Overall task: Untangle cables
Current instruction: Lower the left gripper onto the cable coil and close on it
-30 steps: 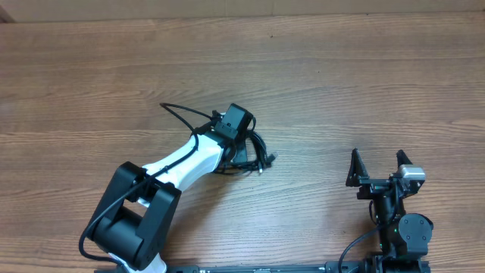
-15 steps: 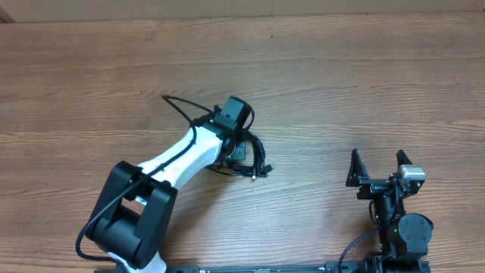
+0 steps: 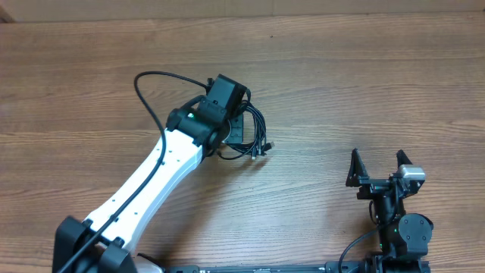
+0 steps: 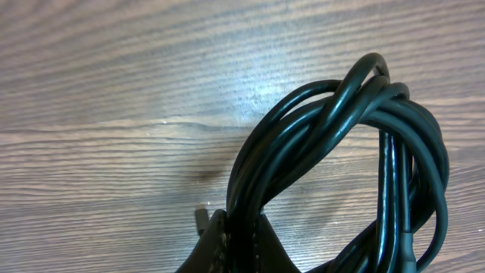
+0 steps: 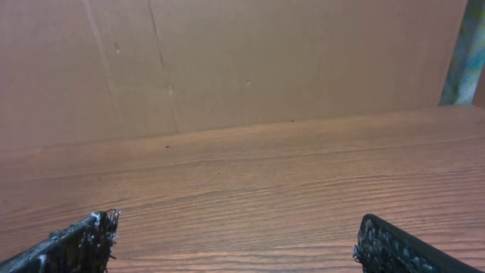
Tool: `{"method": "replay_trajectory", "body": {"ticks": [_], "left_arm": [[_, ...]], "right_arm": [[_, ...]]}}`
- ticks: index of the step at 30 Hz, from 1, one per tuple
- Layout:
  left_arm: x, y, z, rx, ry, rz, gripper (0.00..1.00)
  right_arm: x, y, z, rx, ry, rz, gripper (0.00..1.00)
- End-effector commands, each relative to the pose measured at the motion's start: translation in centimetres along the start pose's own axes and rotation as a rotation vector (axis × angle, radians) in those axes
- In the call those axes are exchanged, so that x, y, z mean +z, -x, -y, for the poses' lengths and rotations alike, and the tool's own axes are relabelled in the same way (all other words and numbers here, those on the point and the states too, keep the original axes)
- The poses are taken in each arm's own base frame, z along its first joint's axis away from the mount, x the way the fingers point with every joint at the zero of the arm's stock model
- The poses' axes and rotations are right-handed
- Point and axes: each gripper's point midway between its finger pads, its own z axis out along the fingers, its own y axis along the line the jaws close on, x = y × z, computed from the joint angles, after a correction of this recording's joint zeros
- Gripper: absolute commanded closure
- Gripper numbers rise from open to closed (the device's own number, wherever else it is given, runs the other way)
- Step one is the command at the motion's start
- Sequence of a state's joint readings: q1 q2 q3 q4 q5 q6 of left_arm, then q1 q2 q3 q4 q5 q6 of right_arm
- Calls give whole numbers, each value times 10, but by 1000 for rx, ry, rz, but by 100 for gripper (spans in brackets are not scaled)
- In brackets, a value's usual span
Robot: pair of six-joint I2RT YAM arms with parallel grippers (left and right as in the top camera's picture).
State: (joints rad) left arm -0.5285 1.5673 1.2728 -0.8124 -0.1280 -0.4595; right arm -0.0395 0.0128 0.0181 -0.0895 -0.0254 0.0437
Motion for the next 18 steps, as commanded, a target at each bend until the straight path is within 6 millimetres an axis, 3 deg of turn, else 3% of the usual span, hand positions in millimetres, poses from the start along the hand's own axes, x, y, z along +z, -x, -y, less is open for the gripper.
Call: {"method": "replay_trajectory", "body": {"ticks": [1, 12, 18], "left_arm": [[-30, 21, -3, 17, -9, 100, 96], [-78, 24, -7, 162, -39, 193, 96], [-85, 12, -14, 182, -25, 158, 96]], "right_arm": [[0, -1, 2, -8, -10, 7, 0], [0, -1, 2, -8, -10, 7, 0], [0, -1, 2, -8, -10, 7, 0]]}}
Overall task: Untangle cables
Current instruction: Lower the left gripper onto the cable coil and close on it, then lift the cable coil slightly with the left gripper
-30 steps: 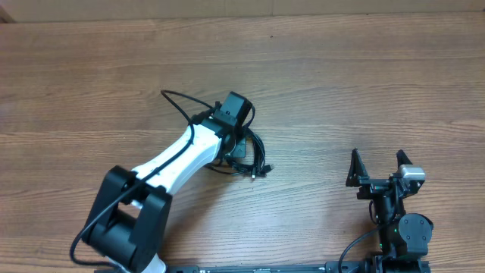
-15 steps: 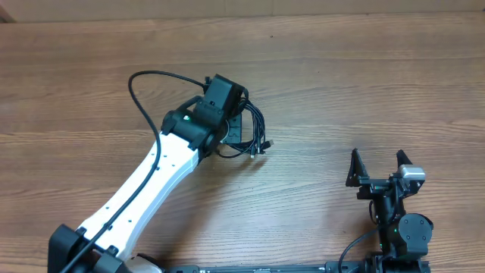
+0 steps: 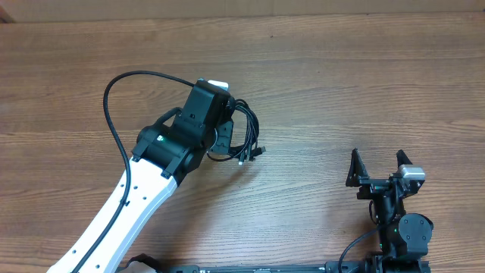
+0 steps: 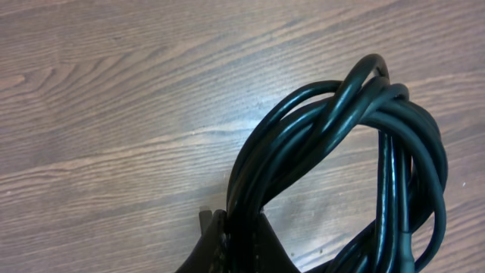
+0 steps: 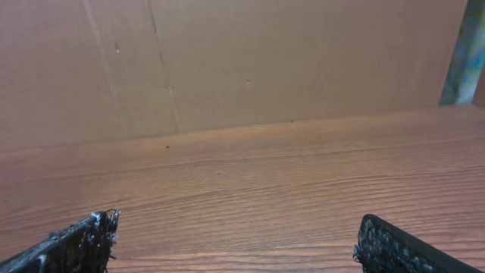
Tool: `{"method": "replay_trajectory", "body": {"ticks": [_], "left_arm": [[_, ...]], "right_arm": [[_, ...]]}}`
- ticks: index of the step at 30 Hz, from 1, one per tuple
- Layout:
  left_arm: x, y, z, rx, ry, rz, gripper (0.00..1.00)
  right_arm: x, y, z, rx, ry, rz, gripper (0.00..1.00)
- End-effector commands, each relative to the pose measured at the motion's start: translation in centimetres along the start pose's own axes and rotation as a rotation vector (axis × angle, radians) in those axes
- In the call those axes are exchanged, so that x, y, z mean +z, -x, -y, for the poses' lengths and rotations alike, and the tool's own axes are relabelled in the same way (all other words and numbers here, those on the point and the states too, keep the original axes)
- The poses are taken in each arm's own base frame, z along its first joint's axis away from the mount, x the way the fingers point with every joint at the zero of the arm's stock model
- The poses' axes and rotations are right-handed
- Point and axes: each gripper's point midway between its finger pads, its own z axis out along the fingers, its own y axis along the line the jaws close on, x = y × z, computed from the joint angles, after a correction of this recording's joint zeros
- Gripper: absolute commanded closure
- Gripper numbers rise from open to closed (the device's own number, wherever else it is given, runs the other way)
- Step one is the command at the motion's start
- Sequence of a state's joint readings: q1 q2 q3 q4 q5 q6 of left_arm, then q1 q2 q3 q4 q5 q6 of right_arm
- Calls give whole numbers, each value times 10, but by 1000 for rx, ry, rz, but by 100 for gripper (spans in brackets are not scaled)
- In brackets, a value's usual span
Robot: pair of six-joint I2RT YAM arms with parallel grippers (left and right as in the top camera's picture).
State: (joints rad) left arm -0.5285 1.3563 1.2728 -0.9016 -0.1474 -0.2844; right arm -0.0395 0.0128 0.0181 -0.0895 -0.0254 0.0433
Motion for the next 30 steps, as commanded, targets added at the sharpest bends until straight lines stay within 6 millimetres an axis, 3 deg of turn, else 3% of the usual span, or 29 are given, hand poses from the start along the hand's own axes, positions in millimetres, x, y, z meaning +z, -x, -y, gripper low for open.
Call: {"method": "replay_trajectory", "body": {"ticks": [1, 12, 15, 23, 30], "left_arm": [[-14, 7, -4, 25, 4, 31, 96], [-14, 4, -5, -14, 8, 17, 96], [-14, -3, -9, -109, 28, -9, 96], [-10, -31, -18, -604, 101, -103, 96], [7, -24, -13, -619, 101, -102, 96]], "right_arm": [[0, -1, 2, -8, -10, 7, 0], [0, -1, 2, -8, -10, 7, 0], [0, -1, 2, -8, -10, 7, 0], [0, -1, 2, -7, -10, 7, 0], [0, -1, 2, -7, -10, 7, 0]]}}
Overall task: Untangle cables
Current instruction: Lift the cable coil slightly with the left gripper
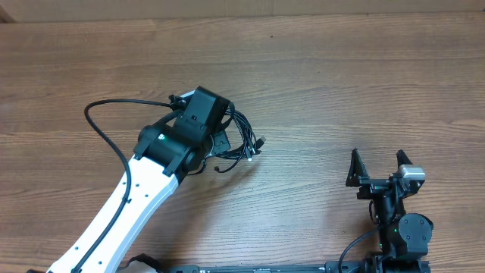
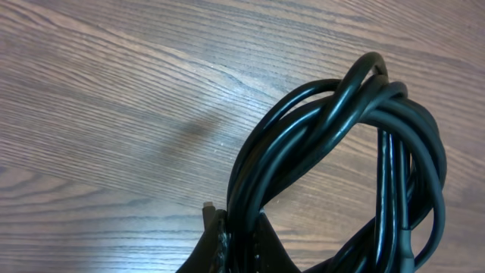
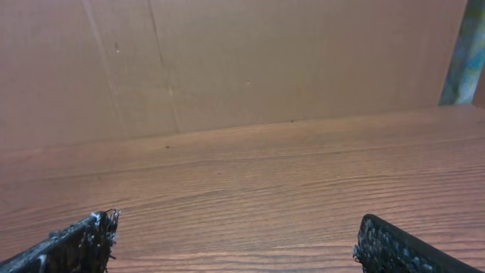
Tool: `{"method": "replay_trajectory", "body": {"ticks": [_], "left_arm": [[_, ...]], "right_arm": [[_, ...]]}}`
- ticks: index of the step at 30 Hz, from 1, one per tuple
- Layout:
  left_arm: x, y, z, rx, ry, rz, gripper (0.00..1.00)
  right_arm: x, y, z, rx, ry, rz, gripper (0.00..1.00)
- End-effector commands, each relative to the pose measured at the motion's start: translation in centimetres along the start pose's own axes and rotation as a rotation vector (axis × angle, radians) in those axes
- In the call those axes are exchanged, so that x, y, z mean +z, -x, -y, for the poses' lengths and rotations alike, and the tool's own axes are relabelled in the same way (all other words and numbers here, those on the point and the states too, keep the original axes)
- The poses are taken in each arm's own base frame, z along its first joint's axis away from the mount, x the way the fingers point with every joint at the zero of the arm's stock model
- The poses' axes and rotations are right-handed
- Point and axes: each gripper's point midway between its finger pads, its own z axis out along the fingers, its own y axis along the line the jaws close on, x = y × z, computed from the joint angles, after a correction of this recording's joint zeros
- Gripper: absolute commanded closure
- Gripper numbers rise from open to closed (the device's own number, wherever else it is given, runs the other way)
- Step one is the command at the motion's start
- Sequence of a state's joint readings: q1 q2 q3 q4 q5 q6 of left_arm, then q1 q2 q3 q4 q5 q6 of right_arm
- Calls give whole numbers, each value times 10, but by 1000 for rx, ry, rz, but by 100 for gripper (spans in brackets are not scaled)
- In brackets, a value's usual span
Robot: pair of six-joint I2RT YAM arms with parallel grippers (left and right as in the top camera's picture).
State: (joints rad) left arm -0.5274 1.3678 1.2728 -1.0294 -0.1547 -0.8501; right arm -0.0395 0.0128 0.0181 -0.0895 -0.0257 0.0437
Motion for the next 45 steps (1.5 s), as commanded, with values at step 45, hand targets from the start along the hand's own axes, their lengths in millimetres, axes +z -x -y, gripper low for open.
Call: {"method": "replay_trajectory", "body": {"ticks": [45], "left_arm": [[16, 0, -4, 12, 57, -28, 96]], "right_arm": [[0, -1, 2, -8, -10, 7, 0]]}}
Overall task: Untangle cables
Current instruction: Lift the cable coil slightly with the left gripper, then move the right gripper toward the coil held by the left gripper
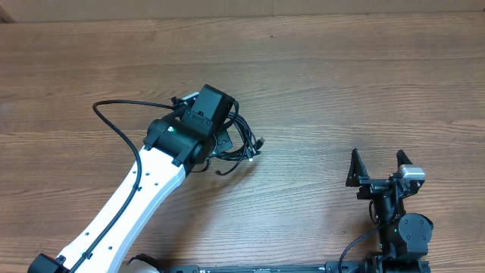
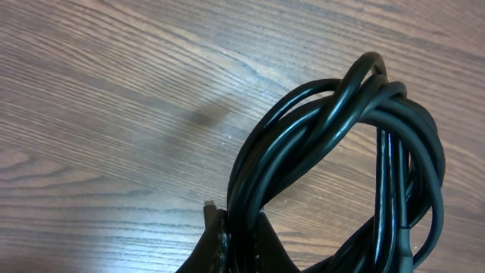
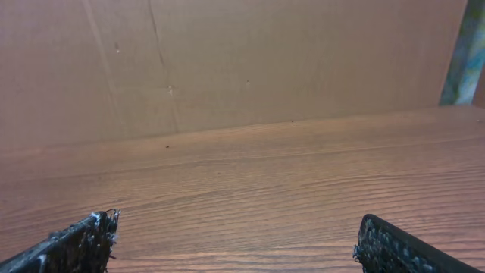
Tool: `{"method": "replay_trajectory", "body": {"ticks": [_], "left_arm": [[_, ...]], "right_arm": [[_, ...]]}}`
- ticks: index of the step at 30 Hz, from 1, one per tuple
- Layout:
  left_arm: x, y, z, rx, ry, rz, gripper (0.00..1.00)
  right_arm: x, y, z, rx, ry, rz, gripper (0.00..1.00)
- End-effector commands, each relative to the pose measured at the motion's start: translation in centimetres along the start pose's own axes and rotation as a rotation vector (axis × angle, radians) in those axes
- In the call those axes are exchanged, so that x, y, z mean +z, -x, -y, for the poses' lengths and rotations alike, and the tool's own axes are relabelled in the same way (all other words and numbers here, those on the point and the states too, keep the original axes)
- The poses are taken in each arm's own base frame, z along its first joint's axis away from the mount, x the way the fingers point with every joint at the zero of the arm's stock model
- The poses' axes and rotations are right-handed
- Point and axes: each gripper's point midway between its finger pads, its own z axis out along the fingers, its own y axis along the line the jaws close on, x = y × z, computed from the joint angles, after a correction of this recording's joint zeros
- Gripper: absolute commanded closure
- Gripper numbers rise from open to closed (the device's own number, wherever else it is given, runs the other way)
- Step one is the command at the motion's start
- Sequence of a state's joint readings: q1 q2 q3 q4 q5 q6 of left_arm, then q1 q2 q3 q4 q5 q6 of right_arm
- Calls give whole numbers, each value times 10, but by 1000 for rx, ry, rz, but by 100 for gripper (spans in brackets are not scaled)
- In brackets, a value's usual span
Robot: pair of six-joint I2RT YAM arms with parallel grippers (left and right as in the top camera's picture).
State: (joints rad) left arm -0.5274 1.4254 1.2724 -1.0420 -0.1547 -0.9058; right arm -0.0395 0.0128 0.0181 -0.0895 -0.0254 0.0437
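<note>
A tangled bundle of black cables (image 1: 244, 140) hangs from my left gripper (image 1: 221, 141), just left of the table's middle in the overhead view. The left wrist view shows that gripper (image 2: 241, 227) shut on the bundle, whose coiled loops (image 2: 341, 129) rise above the wood. Loose plug ends (image 1: 256, 145) stick out to the right of the bundle. My right gripper (image 1: 378, 163) stands open at the near right, far from the cables, with only bare wood between its fingertips (image 3: 383, 241).
The arm's own black lead (image 1: 121, 129) arches out to the left of my left wrist. A brown cardboard wall (image 3: 227, 61) stands behind the wooden table (image 1: 364, 83).
My left wrist has turned slightly and shifted a little right and away, with the bundle still held. The right arm has not moved.
My left gripper held the cable bundle near the table's middle. It then stood a little further left and away, then turned with the bundle somewhat nearer. The grip on the coil looks the same throughout. The right gripper stayed open and still.
</note>
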Motion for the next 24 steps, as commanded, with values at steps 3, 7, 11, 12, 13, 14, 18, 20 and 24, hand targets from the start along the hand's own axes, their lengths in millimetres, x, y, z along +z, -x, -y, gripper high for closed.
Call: {"method": "replay_trajectory", "body": {"ticks": [3, 7, 11, 12, 13, 14, 18, 20, 24], "left_arm": [[-2, 7, 1, 161, 2, 15, 96], [-2, 7, 1, 312, 3, 15, 96], [-2, 5, 3, 515, -11, 7, 96], [-2, 3, 6, 577, -28, 0, 96], [-2, 1, 7, 613, -40, -6, 96], [-2, -3, 13, 705, -79, -22, 96], [-5, -16, 24, 947, -177, -51, 96], [-5, -18, 25, 996, -192, -52, 96], [-6, -20, 29, 1071, -221, -48, 96]], "right_arm": [[0, -1, 2, -8, -10, 7, 0], [0, -1, 2, -8, -10, 7, 0], [0, -1, 2, -8, -10, 7, 0], [0, -1, 2, -8, -10, 7, 0], [0, -1, 2, -8, -10, 7, 0], [0, -1, 2, -8, -10, 7, 0], [0, -1, 2, -8, -10, 7, 0], [0, -1, 2, -8, -10, 7, 0], [0, -1, 2, -8, -10, 7, 0]]}}
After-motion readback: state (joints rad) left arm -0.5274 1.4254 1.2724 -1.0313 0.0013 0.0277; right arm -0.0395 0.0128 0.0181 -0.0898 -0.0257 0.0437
